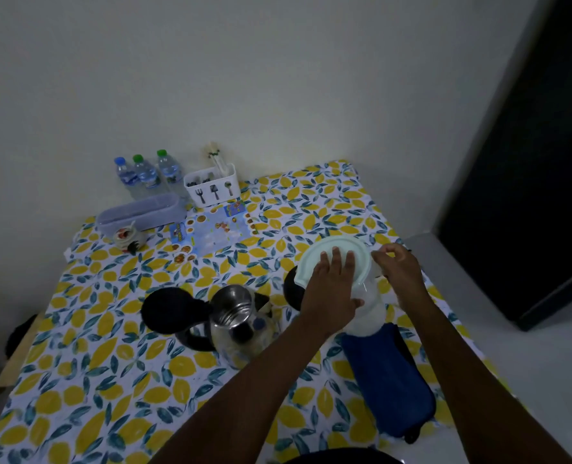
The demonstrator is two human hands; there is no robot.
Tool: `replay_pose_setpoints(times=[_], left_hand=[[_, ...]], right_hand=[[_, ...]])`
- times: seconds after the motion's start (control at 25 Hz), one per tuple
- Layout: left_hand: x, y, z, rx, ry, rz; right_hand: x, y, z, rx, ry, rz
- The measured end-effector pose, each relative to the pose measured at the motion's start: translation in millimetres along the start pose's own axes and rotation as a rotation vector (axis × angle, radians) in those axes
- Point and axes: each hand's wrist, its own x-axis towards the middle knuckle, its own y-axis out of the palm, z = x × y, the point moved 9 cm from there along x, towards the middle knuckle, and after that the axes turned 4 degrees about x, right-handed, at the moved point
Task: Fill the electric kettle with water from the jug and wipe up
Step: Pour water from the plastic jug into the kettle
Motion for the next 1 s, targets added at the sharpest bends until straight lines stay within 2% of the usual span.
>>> replay_pose_setpoints(times=[0.28, 0.56, 0.76, 1.0], left_hand=[[71, 39, -49, 0.114, 0.069, 0.084], [117, 58, -54, 0.157, 0.109, 0.081], [127, 64, -59, 0.195, 0.150, 0.035], [127, 64, -69, 0.219, 0.120, 0.014]], right_hand=[[48, -67, -42, 0.058, 0.076, -0.118], [101, -79, -63, 0.102, 0.085, -0.091], [131, -84, -71, 0.108, 0.088, 0.016], [126, -97, -62, -0.048, -0.025, -0.024]])
